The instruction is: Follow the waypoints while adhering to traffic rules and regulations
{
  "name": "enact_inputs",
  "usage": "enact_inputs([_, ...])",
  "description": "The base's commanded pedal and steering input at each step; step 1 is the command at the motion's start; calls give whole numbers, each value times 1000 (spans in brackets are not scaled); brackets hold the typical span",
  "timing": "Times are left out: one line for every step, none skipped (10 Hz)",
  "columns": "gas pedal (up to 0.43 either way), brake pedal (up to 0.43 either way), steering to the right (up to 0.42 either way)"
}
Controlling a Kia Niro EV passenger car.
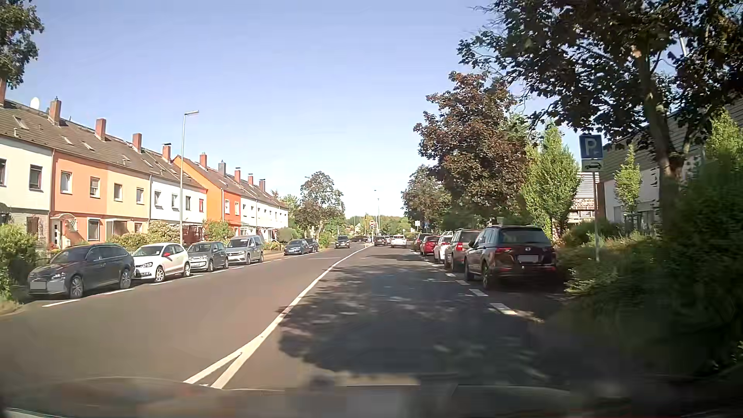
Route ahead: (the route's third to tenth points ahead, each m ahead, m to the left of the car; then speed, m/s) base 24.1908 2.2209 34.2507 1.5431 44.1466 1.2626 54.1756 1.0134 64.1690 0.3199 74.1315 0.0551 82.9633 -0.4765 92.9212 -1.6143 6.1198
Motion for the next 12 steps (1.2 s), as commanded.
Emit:
enact_inputs([197, 0, -10])
enact_inputs([189, 0, -10])
enact_inputs([177, 0, -9])
enact_inputs([177, 0, -9])
enact_inputs([177, 0, -7])
enact_inputs([177, 0, -5])
enact_inputs([177, 0, -5])
enact_inputs([177, 0, -5])
enact_inputs([177, 0, -5])
enact_inputs([177, 0, -5])
enact_inputs([177, 0, -5])
enact_inputs([177, 0, -5])
